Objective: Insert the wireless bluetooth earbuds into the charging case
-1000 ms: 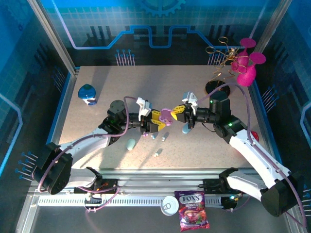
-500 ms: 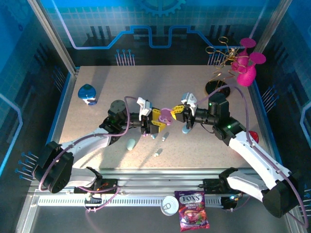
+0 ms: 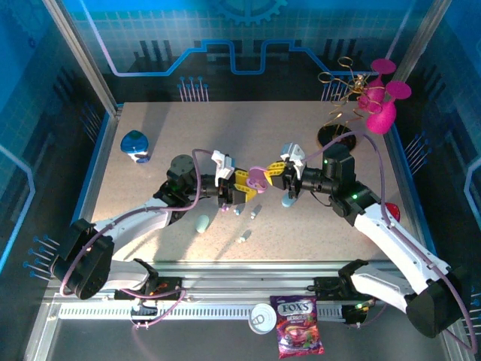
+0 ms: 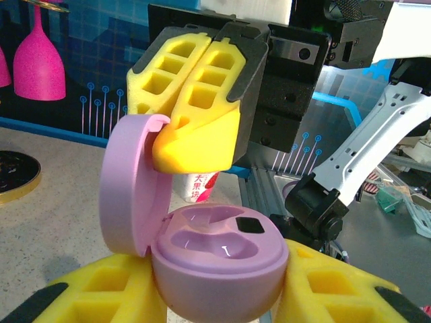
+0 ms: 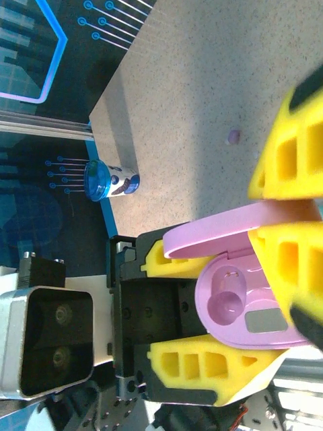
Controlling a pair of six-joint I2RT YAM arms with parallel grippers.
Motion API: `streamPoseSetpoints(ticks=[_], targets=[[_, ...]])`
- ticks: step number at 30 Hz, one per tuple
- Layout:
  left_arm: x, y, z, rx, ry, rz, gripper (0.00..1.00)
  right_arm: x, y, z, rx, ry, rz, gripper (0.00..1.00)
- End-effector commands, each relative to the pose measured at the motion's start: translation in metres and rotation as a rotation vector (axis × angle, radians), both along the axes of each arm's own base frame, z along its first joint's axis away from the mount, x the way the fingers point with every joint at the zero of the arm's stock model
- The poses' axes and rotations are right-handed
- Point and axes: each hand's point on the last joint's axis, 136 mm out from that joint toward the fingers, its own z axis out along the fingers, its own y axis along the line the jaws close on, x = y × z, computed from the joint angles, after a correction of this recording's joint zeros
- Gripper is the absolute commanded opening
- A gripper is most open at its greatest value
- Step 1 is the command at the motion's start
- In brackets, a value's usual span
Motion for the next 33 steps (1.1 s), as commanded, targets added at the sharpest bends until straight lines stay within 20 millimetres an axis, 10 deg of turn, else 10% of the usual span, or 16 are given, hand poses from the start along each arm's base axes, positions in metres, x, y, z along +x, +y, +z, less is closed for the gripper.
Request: streamPoseSetpoints(ticks=[1, 8, 15, 21, 33], targets=[[-0.001, -0.001, 0.009, -0.017, -0.045, -0.011, 0.29, -0.005, 0.001, 0.011, 0.027, -0.039, 0.0, 0.31], [0.018, 0.013, 0.006, -0.03, -0.059, 0.069, 0.29, -0.006, -0.01, 0.025, 0.094, -0.071, -0.054, 0.75], [0.04, 0.035, 0.013, -0.103, -0.084, 0.164, 0.26, 0.017, -0.039, 0.017, 0.207, 0.022, -0.236, 0.78], [0.052, 0.053, 0.023, -0.161, -0.111, 0.228, 0.26, 0.049, -0.049, -0.034, 0.182, 0.257, -0.415, 0.76], [0.072, 0.094, 0.042, -0.25, -0.156, 0.391, 0.25, 0.07, 0.032, -0.123, -0.072, 0.501, -0.312, 0.73]])
